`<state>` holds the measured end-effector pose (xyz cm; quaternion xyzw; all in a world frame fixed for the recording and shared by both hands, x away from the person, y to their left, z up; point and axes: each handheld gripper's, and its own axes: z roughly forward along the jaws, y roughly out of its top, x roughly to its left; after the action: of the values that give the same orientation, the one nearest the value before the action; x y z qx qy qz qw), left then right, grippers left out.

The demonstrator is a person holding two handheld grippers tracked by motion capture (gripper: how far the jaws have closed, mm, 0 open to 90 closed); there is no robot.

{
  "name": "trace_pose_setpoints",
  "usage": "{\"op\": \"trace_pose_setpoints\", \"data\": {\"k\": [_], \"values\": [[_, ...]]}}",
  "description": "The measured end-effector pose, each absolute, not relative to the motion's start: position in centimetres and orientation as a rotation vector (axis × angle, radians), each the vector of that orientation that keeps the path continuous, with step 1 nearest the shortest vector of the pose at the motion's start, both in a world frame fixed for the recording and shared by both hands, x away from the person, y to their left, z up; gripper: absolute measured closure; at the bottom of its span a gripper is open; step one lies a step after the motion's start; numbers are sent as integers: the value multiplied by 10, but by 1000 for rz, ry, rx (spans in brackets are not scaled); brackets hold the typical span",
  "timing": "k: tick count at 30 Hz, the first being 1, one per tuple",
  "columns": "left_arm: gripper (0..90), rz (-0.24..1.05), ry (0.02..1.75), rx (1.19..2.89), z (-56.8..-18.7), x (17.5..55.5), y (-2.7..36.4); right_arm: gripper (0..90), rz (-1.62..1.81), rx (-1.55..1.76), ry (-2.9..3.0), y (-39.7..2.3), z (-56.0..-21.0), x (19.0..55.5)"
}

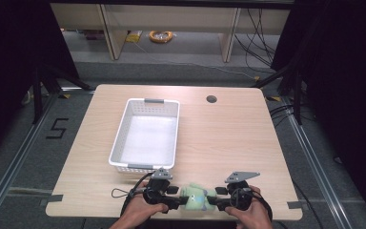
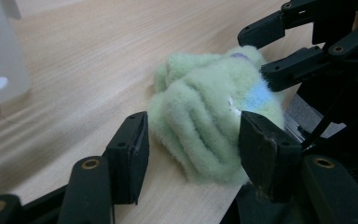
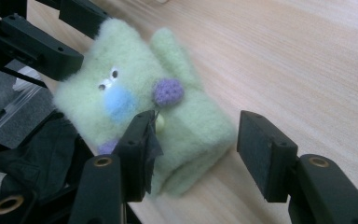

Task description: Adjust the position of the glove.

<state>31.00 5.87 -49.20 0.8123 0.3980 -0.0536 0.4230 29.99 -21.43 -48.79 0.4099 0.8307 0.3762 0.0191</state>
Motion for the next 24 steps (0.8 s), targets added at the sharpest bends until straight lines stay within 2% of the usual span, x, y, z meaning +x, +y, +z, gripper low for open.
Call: {"op": "trace_pose_setpoints", "data": {"k": [16,24], "values": [[493,-175,982,2090,-506,312,48,491,1147,1365,2666,-217,-501,307],[567,-232,974,2098,-510,313,45,575,1193,1358,2671,-217,-504,306]]}}
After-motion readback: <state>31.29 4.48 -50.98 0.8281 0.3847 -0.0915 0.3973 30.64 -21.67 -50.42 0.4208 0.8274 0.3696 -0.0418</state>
